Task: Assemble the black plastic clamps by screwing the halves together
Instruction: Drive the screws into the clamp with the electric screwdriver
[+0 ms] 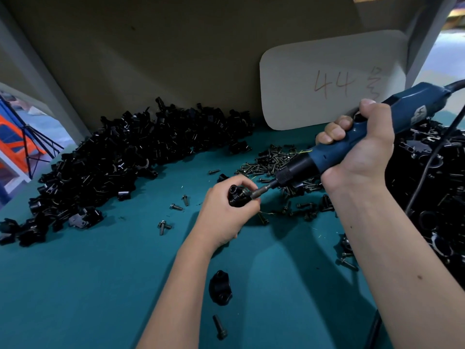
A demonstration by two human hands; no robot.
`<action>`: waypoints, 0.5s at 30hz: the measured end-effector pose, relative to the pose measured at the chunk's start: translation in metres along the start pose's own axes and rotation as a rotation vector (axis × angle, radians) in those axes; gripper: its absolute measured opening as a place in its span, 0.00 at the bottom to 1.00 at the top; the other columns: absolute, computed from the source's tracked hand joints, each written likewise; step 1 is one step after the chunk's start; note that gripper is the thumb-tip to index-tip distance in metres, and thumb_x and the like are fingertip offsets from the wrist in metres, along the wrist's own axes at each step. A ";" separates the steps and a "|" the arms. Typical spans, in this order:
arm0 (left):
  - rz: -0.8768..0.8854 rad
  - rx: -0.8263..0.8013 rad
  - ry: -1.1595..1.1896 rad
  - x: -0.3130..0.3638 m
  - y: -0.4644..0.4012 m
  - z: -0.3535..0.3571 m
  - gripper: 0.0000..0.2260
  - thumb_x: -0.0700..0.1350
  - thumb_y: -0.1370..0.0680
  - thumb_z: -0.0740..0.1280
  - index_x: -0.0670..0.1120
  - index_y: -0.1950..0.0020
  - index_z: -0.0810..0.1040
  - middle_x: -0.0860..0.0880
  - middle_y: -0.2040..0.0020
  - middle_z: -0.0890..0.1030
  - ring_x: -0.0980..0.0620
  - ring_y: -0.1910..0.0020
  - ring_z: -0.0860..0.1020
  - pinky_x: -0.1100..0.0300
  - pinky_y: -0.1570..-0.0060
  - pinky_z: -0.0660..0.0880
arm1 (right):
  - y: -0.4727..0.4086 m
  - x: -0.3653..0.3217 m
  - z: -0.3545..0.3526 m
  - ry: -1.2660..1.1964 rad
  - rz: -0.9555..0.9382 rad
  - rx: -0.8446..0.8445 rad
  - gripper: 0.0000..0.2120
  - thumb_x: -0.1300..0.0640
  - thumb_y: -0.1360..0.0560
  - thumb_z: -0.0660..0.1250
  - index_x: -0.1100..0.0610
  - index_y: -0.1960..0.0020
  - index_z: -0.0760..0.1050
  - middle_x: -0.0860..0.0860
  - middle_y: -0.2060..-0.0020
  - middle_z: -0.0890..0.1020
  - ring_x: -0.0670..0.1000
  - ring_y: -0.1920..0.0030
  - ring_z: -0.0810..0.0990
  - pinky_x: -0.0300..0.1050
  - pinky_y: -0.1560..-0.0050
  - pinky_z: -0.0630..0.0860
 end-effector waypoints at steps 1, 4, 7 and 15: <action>0.002 -0.005 -0.009 0.001 0.000 0.001 0.02 0.47 0.25 0.70 0.54 0.55 0.83 0.52 0.68 0.76 0.53 0.78 0.69 0.61 0.78 0.70 | 0.000 0.001 0.000 0.001 0.004 0.004 0.10 0.59 0.20 0.64 0.54 0.59 0.66 0.50 0.70 0.70 0.47 0.74 0.68 0.41 0.72 0.68; 0.007 -0.004 -0.062 0.002 0.002 0.000 0.04 0.48 0.26 0.70 0.53 0.57 0.84 0.45 0.66 0.79 0.54 0.77 0.69 0.61 0.77 0.68 | 0.000 0.002 -0.002 0.001 0.011 0.013 0.10 0.58 0.20 0.65 0.55 0.57 0.66 0.50 0.69 0.70 0.47 0.74 0.68 0.41 0.72 0.68; 0.035 0.038 -0.142 0.004 0.001 -0.005 0.04 0.47 0.26 0.71 0.51 0.61 0.82 0.47 0.70 0.77 0.54 0.75 0.68 0.64 0.71 0.67 | -0.003 0.002 -0.003 -0.006 0.020 0.019 0.10 0.57 0.20 0.65 0.56 0.54 0.64 0.49 0.69 0.70 0.47 0.73 0.67 0.41 0.71 0.67; 0.108 0.099 -0.317 0.013 0.002 -0.006 0.09 0.46 0.27 0.71 0.54 0.67 0.75 0.53 0.72 0.74 0.53 0.69 0.71 0.59 0.68 0.65 | -0.005 0.004 -0.005 -0.001 0.027 0.016 0.10 0.57 0.20 0.65 0.55 0.53 0.63 0.49 0.69 0.70 0.47 0.73 0.67 0.41 0.71 0.67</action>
Point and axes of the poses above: each hand's wrist, its own y-axis away from the middle knuckle, its own z-axis out of the palm, x = y × z, the point moved 10 cm from there along -y, towards the middle knuckle
